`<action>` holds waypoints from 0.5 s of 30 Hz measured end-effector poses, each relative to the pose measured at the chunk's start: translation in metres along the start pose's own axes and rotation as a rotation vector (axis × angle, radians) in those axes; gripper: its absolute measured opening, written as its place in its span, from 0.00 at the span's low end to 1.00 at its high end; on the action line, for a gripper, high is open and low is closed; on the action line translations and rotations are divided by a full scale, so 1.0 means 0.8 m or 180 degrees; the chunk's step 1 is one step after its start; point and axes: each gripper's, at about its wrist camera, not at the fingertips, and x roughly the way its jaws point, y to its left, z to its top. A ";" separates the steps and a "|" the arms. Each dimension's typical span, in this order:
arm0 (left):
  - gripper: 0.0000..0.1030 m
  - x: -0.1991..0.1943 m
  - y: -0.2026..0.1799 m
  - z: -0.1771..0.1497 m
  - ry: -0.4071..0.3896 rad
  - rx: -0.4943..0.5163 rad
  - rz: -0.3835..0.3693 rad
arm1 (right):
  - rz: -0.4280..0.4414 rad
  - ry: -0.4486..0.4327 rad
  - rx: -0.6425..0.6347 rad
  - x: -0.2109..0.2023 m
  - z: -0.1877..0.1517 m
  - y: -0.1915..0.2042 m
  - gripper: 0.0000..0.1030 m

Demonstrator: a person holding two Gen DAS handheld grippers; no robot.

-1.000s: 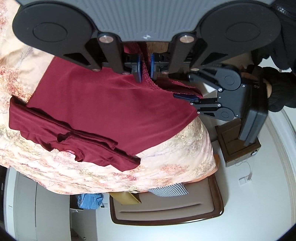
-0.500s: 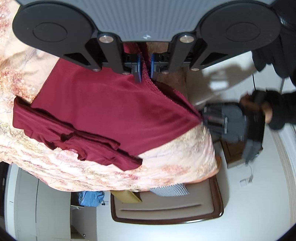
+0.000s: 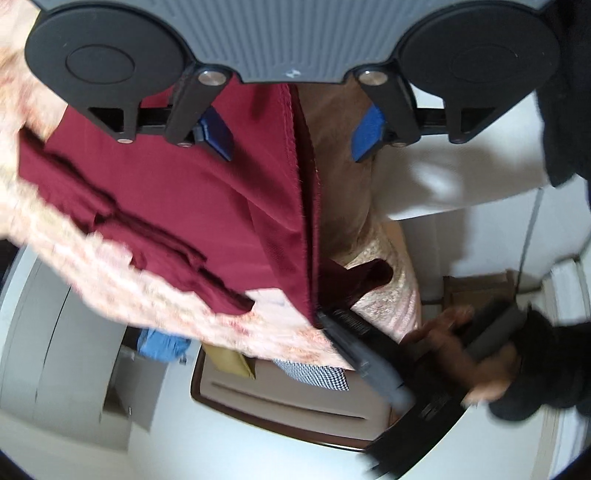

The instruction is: Fold small clothes

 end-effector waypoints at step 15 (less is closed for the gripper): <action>0.08 -0.010 -0.005 -0.039 -0.0065 0.0294 0.0224 | -0.1417 0.0329 -0.1092 -0.040 -0.073 0.033 0.06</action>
